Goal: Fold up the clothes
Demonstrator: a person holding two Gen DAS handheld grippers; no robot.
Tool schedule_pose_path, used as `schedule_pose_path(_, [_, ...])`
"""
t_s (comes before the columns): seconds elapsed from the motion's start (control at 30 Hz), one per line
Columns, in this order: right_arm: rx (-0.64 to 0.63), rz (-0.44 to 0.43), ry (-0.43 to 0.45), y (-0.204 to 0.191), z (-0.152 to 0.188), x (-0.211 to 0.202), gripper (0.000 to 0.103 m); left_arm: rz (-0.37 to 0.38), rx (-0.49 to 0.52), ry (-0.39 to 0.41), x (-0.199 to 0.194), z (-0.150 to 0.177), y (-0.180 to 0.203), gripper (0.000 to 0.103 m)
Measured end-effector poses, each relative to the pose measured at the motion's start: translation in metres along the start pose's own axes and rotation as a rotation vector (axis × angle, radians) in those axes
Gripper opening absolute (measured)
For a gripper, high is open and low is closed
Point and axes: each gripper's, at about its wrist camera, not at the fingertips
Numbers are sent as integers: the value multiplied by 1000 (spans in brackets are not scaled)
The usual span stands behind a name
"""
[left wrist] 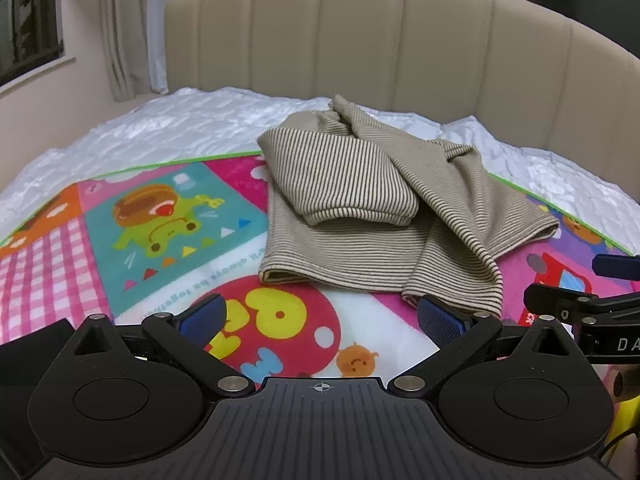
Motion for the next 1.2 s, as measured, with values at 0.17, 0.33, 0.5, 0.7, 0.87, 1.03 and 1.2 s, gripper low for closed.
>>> schedule_pose_path(0.17, [-3, -1, 4, -2, 0, 1, 103, 4, -5, 0, 0, 0, 0, 103])
schedule_pose_path(0.33, [-1, 0, 8, 0, 3, 0, 103, 3, 0, 4, 1, 1, 2, 103])
schedule_pose_path(0.5, [6, 3, 10, -2, 1, 0, 103, 5, 0, 4, 0, 4, 3, 103])
schedule_pose_path(0.7, [15, 0, 12, 0, 0, -1, 103, 6, 1, 0, 0, 2, 3, 103])
schedule_pose_path(0.87, [16, -3, 13, 1, 0, -1, 103, 8, -1, -5, 0, 1, 3, 103])
schedule_pose_path(1.03, [15, -4, 13, 2, 0, -1, 103, 10, -5, -10, 0, 0, 2, 103])
schedule_pose_path(1.2, [14, -3, 9, 2, 0, 0, 103, 14, -12, -12, 0, 0, 0, 103])
Point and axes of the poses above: each gripper's, at about its wrist camera, not at the fingertips, and x roughly the way its jaws point, y to its right, z to its underside, and after that the axes turned 5 degrees about -x, right-handed
